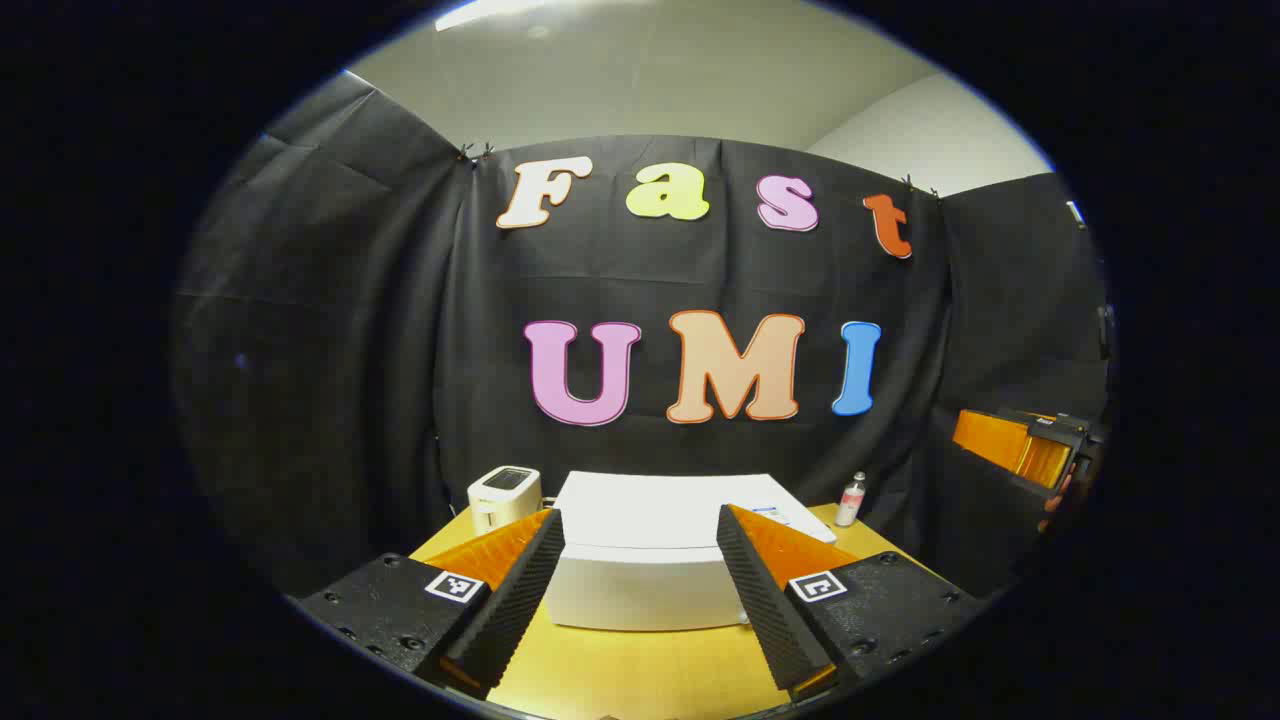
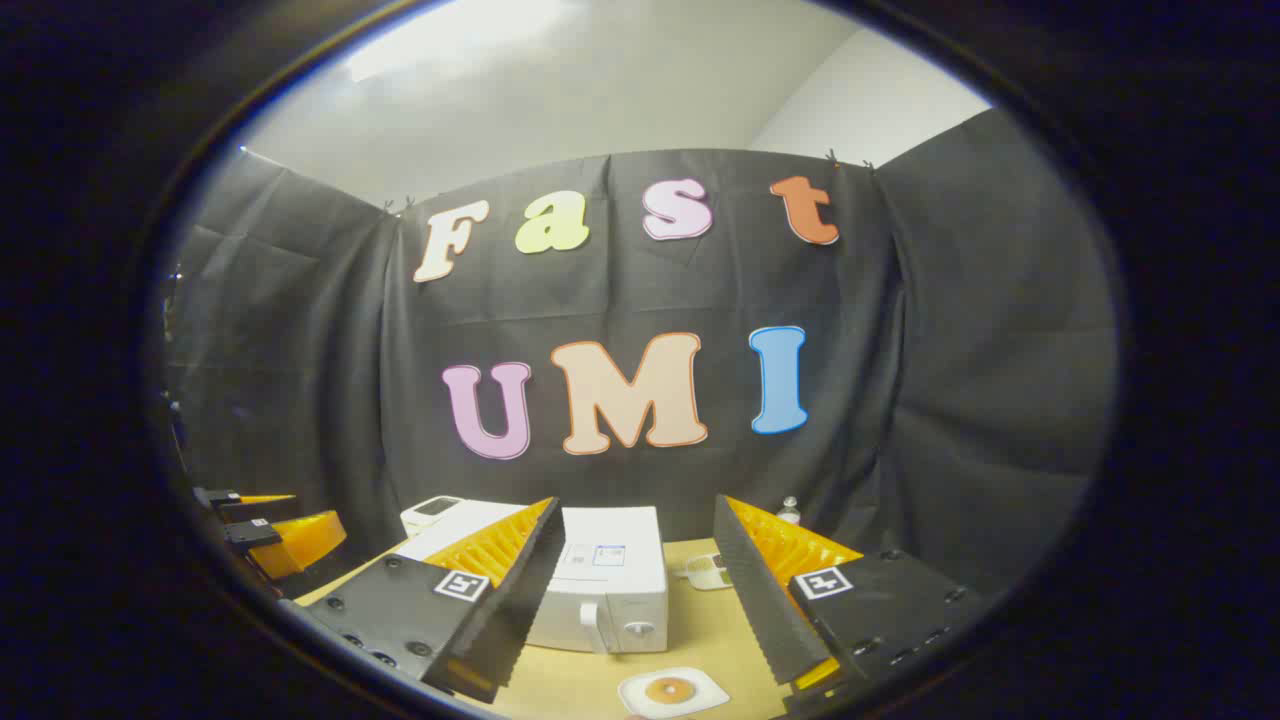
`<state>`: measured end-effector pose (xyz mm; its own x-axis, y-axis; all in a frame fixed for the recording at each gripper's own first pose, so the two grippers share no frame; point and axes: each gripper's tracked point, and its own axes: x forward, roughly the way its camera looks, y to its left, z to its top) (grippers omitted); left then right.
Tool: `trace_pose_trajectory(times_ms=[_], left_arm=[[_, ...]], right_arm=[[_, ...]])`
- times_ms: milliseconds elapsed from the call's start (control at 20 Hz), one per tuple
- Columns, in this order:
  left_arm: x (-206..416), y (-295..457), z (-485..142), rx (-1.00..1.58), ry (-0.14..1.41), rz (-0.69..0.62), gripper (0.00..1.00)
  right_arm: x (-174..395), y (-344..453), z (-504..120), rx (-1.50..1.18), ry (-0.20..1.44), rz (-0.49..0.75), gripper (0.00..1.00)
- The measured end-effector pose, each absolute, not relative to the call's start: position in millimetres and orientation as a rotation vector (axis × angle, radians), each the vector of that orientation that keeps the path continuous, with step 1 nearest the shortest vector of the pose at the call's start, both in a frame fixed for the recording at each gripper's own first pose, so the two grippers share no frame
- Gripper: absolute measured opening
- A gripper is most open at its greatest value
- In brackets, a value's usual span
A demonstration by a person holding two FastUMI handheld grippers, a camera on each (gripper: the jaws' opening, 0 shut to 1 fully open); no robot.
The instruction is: Open the microwave oven with the left hand, put the food in, and close the microwave oven.
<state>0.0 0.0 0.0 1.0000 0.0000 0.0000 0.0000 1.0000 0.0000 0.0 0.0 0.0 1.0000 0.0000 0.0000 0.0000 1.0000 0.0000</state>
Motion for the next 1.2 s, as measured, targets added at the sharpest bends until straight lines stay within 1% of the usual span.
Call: trace_pose_trajectory(times_ms=[50, 100, 150, 250, 400, 450, 500, 550, 700, 750, 800, 850, 900, 950, 1050, 1200], left_arm=[[-1, 4, -1, -0.011, 0.003, 0.008, 0.95], [-1, 7, -2, -0.024, 0.008, 0.013, 0.95], [-1, 9, -5, -0.032, 0.012, 0.017, 0.95], [2, 13, -7, -0.04, 0.022, 0.031, 0.95], [8, 10, -5, -0.042, 0.015, 0.04, 0.95], [12, 7, -5, -0.041, 0.016, 0.043, 0.92], [14, 3, -5, -0.043, 0.015, 0.045, 0.92], [17, -1, -5, -0.048, 0.017, 0.048, 0.95], [22, -12, -12, -0.075, 0.031, 0.066, 0.95], [23, -16, -15, -0.086, 0.038, 0.071, 0.92], [24, -21, -17, -0.097, 0.046, 0.073, 0.92], [24, -27, -22, -0.106, 0.059, 0.07, 0.92], [26, -33, -29, -0.107, 0.074, 0.068, 0.95], [29, -38, -38, -0.097, 0.097, 0.07, 0.95], [31, -52, -56, -0.08, 0.145, 0.063, 0.95], [39, -79, -82, -0.08, 0.208, 0.028, 0.95]], right_arm=[[-1, -4, -5, -0.004, 0.009, -0.02, 0.94], [-3, -8, -12, -0.012, 0.023, -0.037, 0.92], [-4, -11, -18, -0.017, 0.038, -0.051, 0.94], [-7, -16, -29, -0.018, 0.069, -0.066, 0.94], [-8, -23, -40, -0.015, 0.101, -0.074, 0.93], [-7, -27, -41, -0.02, 0.107, -0.078, 0.93], [-6, -32, -43, -0.03, 0.112, -0.081, 0.93], [-4, -36, -44, -0.041, 0.116, -0.082, 0.93], [2, -50, -46, -0.051, 0.132, -0.08, 0.93], [5, -55, -47, -0.048, 0.137, -0.077, 0.95], [7, -61, -48, -0.045, 0.143, -0.076, 0.95], [9, -67, -48, -0.042, 0.149, -0.076, 0.95], [10, -73, -49, -0.039, 0.151, -0.076, 0.95], [12, -79, -49, -0.037, 0.153, -0.076, 0.93], [12, -92, -52, -0.041, 0.164, -0.081, 0.95], [12, -115, -57, -0.044, 0.184, -0.102, 0.93]])
